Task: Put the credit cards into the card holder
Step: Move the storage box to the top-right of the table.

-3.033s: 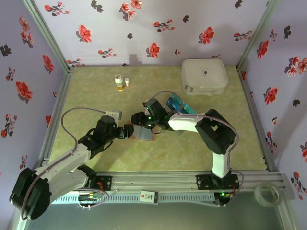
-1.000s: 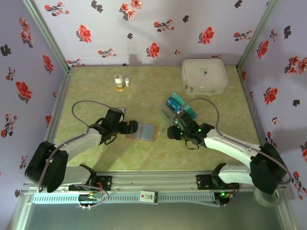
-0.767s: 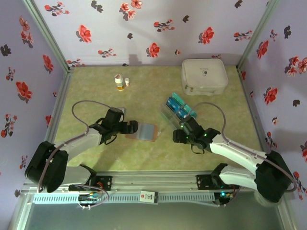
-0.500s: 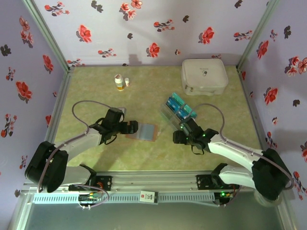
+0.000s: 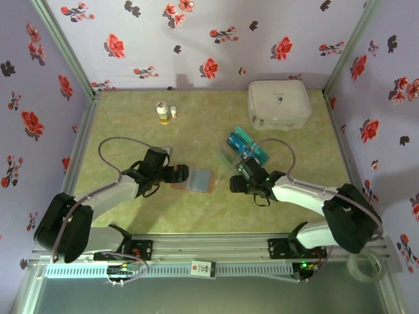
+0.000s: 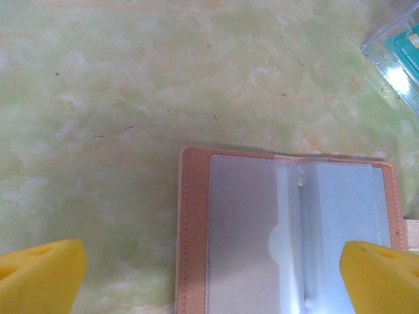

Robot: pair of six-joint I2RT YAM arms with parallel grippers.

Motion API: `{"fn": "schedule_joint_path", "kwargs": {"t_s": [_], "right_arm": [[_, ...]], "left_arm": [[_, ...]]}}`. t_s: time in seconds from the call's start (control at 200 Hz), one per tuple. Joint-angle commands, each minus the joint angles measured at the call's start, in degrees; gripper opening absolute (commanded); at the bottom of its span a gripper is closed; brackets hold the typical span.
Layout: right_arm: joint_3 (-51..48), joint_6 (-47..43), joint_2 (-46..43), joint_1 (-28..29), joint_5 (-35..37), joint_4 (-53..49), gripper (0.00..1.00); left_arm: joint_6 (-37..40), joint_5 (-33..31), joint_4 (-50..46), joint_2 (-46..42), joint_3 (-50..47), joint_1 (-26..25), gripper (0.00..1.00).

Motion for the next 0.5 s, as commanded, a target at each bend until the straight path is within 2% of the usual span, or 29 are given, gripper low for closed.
{"fn": "schedule_joint_path", "kwargs": {"t_s": [0.0, 0.495], "right_arm": [[2.64, -0.68, 1.88, -0.66, -0.79, 2.83, 0.73], [12.87, -0.17, 14.12, -3.7, -5.21, 7.52, 0.71]], "left_arm": [[-0.22, 0.42, 0.92, 0.6, -0.05, 0.41, 1.0], [-1.17, 0.42, 2.12, 0.09, -1.0, 0.37, 1.0]]}}
